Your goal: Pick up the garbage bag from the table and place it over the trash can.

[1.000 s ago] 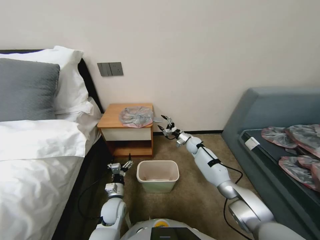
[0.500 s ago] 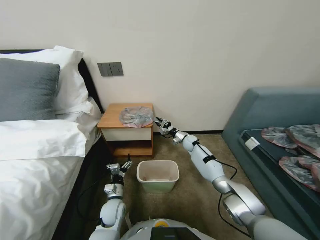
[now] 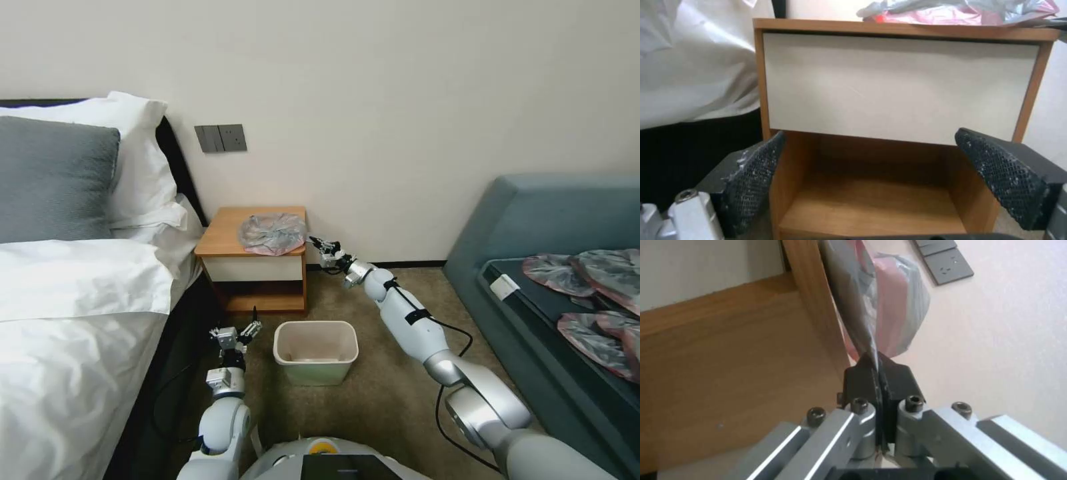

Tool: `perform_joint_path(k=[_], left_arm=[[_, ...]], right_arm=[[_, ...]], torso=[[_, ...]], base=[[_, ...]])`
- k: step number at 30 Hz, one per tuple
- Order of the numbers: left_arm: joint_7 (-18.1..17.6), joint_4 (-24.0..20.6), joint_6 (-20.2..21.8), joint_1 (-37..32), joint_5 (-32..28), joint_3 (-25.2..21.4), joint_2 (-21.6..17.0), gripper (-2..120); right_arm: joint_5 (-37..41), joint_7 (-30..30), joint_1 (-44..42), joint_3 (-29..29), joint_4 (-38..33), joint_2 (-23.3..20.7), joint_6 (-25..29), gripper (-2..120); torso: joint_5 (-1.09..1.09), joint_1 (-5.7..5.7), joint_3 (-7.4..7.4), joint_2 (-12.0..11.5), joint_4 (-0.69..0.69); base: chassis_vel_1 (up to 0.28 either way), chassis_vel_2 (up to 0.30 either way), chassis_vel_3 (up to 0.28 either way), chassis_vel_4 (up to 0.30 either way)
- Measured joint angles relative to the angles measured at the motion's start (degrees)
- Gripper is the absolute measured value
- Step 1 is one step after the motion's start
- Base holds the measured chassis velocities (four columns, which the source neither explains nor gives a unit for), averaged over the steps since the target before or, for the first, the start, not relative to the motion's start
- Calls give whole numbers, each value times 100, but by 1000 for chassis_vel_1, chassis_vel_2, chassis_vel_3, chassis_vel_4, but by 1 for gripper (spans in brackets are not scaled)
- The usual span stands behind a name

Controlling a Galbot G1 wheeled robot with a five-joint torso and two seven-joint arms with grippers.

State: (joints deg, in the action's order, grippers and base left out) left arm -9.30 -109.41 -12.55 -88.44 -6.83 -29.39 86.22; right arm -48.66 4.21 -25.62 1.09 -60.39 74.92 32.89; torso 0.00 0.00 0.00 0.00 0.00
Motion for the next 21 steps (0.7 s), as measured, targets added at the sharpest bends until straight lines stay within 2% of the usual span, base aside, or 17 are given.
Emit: perform_joint_path(k=[8,10,21], left_arm=[[-94,3,-47,1,-41,-72,29,98],[-104,-11,-45,54,-140,-174,22,98],[-134,-100,10,132,-279,-247,-32,98]], right_arm=[[405,-94,-207,51,-480,-159,-131,0],[769,-159,-481,95,-1041,-338,-355,0],[1097,-305,-1395,-63,-2384,-795,-651,0]], torso=[[-1,0,0,0,0],[-1,0,-1,0,0],[0,-1,-1,0,0]], base=[[0,0,0,0],[0,0,0,0],[0,0,0,0]])
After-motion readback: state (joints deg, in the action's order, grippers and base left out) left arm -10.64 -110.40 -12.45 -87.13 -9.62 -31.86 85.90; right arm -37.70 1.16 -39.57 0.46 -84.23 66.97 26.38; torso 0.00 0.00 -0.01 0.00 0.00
